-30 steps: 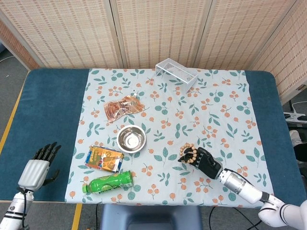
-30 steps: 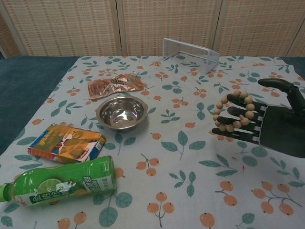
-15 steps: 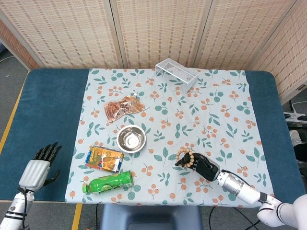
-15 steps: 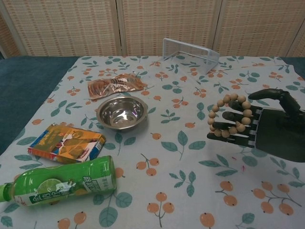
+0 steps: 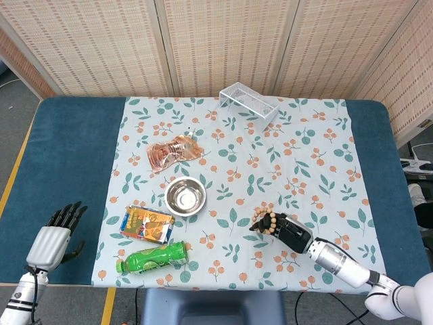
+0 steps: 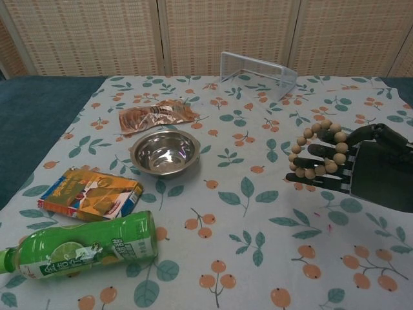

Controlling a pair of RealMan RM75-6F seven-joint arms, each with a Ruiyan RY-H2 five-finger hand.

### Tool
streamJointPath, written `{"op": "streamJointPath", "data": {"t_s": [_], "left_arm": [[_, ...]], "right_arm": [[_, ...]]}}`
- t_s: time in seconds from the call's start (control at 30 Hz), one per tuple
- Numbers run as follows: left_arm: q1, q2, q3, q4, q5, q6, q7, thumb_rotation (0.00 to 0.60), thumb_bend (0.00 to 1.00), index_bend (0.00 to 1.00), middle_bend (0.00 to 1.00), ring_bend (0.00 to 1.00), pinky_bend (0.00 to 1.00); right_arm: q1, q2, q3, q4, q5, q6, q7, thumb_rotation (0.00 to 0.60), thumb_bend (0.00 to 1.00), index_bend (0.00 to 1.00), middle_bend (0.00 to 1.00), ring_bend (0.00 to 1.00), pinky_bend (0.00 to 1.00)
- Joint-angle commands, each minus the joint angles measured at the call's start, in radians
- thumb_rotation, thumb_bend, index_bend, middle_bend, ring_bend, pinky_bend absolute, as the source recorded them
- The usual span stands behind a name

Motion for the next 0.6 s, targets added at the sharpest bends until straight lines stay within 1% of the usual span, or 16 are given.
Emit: {"op": "streamJointPath", "data": {"t_s": [0.03,0.07,0.1,0.13,0.17,0.2,0.27,0.3,0.37,0.4,0.47,0.6], "left_arm": [[0.000,0.000,0.000,-0.001,-0.001,-0.001,0.002,0.600,0.42,0.00,0.00,0.00,0.13],[0.000,-0.001,0.000,-0.001,-0.002,-0.002,0.003,0.600,0.42,0.00,0.00,0.00,0.13],[0.000,-0.001,0.001,-0.001,-0.002,-0.003,0.005,0.600,0.42,0.00,0.00,0.00,0.13],[-0.001,-0.002,0.001,-0.001,-0.002,-0.003,0.005,0.600,0.42,0.00,0.00,0.00,0.13],[-0.001,-0.002,0.000,0.000,-0.002,-0.003,0.005,0.600,0.42,0.00,0.00,0.00,0.13],[-0.001,-0.002,0.000,0.000,-0.002,-0.004,0.005,0.600,0.42,0.00,0.00,0.00,0.13],[-0.001,-0.002,0.000,0.001,-0.004,-0.004,0.005,0.600,0.42,0.00,0.00,0.00,0.13],[0.000,-0.002,-0.001,0.000,-0.004,-0.003,0.005,0.600,0.42,0.00,0.00,0.00,0.13],[0.000,-0.002,-0.001,0.001,-0.004,-0.003,0.004,0.600,0.42,0.00,0.00,0.00,0.13],[-0.001,-0.002,-0.001,0.001,-0.004,-0.003,0.003,0.600,0.42,0.00,0.00,0.00,0.13],[-0.001,-0.002,-0.002,0.001,-0.005,-0.004,0.004,0.600,0.42,0.00,0.00,0.00,0.13],[-0.002,-0.001,-0.001,0.000,-0.003,-0.005,0.000,0.600,0.42,0.00,0.00,0.00,0.13]], "right_arm": [[0.003,0.006,-0.006,-0.002,0.004,-0.006,-0.011,0.495,1.00,0.54,0.52,0.29,0.24],[0.004,0.006,-0.008,-0.003,0.005,-0.009,-0.021,0.502,1.00,0.53,0.52,0.29,0.24],[0.004,0.007,-0.007,-0.003,0.008,-0.013,-0.048,0.482,1.00,0.52,0.52,0.29,0.24],[0.004,0.007,-0.007,-0.005,0.011,-0.019,-0.070,0.457,1.00,0.51,0.52,0.29,0.24],[0.003,0.007,-0.007,-0.008,0.015,-0.024,-0.087,0.404,1.00,0.50,0.52,0.29,0.24],[0.003,0.007,-0.007,-0.012,0.018,-0.028,-0.099,0.376,0.98,0.50,0.52,0.29,0.24],[0.002,0.007,-0.011,-0.015,0.023,-0.039,-0.126,0.312,0.82,0.48,0.52,0.29,0.24],[0.003,0.007,-0.011,-0.018,0.026,-0.046,-0.142,0.289,0.73,0.47,0.52,0.29,0.24],[0.005,0.008,-0.012,-0.022,0.028,-0.056,-0.165,0.252,0.59,0.45,0.52,0.29,0.24],[0.006,0.008,-0.013,-0.025,0.030,-0.061,-0.176,0.240,0.55,0.44,0.52,0.29,0.24],[0.010,0.009,-0.014,-0.031,0.031,-0.074,-0.210,0.215,0.42,0.42,0.52,0.29,0.24],[0.021,0.016,-0.011,-0.049,0.040,-0.096,-0.252,0.190,0.28,0.41,0.52,0.28,0.24]]}}
